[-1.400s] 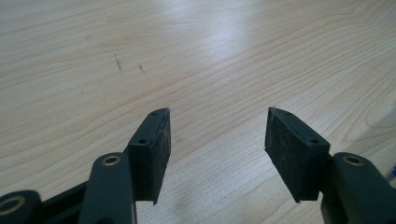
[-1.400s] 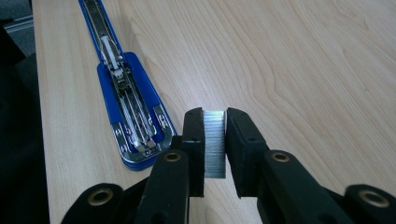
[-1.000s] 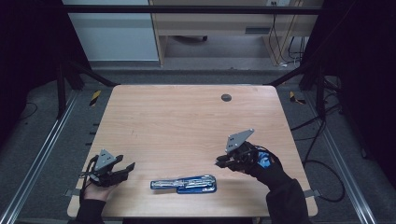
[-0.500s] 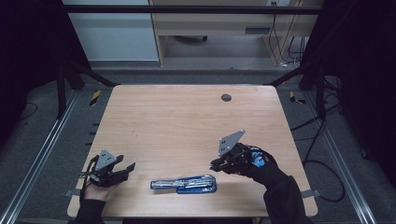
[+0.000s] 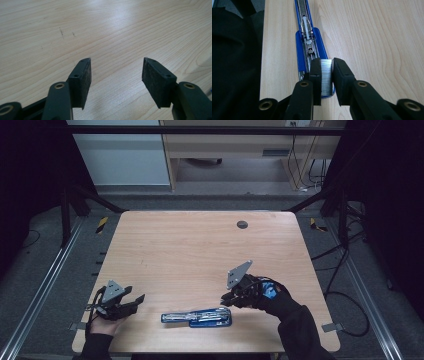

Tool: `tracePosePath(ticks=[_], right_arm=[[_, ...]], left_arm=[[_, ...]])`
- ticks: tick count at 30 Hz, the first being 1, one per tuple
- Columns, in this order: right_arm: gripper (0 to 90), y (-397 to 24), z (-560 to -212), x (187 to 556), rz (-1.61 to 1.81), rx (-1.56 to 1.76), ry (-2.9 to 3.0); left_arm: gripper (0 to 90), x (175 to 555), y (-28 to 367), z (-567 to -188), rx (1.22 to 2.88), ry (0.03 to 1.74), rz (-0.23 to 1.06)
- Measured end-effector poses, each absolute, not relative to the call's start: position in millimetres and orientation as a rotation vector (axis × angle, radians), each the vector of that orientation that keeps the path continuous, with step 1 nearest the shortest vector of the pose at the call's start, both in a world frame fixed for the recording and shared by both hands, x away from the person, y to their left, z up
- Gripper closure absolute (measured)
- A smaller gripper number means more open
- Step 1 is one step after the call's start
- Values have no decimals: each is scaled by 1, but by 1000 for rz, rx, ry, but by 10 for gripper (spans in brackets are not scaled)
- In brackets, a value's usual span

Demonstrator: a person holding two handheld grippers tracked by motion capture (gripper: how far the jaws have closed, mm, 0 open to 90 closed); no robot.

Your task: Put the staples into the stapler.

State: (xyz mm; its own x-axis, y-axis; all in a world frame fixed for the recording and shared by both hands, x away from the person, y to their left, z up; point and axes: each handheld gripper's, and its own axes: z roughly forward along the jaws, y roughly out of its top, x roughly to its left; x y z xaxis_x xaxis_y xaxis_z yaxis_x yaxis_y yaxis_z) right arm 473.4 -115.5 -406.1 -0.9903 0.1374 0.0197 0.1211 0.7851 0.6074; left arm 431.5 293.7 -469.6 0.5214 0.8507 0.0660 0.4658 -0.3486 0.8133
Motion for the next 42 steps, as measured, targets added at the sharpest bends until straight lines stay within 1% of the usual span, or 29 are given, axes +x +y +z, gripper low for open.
tracePosePath(ticks=[18,30,42], right_arm=[[779,-99,-409,478,973,116,3007],[778,-98,-414,478,931,79,3035],[778,-100,-426,478,924,52,3065]], left_arm=[[407,432,294,-470,1995,1071,635],[407,432,293,-470,1996,1072,635],[407,433,293,-471,2004,1074,631]])
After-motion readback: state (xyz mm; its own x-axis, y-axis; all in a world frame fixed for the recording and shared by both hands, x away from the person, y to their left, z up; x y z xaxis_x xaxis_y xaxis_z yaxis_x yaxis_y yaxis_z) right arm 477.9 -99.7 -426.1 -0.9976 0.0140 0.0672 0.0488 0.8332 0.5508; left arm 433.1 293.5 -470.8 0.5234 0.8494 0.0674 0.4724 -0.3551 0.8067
